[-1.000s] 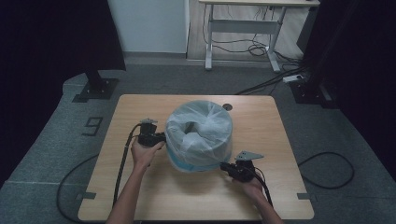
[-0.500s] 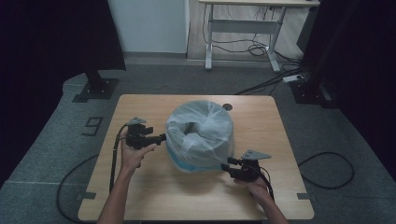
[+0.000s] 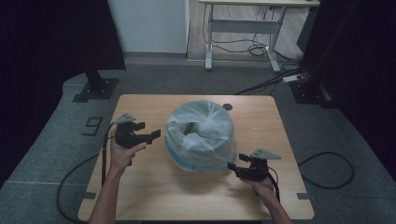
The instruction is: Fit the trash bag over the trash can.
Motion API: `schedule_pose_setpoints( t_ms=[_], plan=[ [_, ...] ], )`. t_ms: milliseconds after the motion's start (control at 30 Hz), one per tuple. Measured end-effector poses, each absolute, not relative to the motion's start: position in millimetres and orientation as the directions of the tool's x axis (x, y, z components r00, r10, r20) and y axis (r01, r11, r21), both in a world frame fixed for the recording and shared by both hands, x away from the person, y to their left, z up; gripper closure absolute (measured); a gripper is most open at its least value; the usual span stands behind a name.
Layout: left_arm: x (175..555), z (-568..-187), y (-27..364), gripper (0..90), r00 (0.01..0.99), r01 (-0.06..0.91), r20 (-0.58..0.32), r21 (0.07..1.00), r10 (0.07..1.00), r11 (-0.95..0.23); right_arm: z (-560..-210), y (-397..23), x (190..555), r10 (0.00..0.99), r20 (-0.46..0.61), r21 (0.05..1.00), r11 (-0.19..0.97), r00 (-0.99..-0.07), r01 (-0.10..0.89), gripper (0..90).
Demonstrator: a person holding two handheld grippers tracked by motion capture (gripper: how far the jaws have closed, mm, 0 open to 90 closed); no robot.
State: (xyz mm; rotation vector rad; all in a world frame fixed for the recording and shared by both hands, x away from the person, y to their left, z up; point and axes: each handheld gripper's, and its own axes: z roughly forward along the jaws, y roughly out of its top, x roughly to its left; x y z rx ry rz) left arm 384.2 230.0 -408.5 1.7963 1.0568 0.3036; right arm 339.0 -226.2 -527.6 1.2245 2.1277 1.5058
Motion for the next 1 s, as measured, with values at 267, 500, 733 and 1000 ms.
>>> schedule_pose_setpoints(
  t_ms=[267,500,733,1000],
  plan=[
    [382.8,-395.6,229.2,14.3,0.610,0.510,-0.271,0.853,0.744,-0.107,-524.0,-244.0,331.6,0.771,0.264,0.872,0.067,-0.580,0.485,23.9],
    [380.9,-384.0,219.7,15.4,0.646,0.486,-0.234,0.860,0.727,-0.155,-518.6,-252.9,326.2,0.771,0.279,0.873,0.046,-0.573,0.486,23.8],
    [381.3,-369.7,201.6,15.7,0.682,0.465,-0.212,0.864,0.701,-0.191,-513.4,-263.7,316.2,0.767,0.268,0.880,0.051,-0.583,0.472,24.4],
    [386.2,-356.5,175.0,16.6,0.709,0.446,-0.191,0.867,0.679,-0.222,-505.0,-273.0,306.4,0.748,0.233,0.892,0.091,-0.622,0.444,25.9]
  ],
)
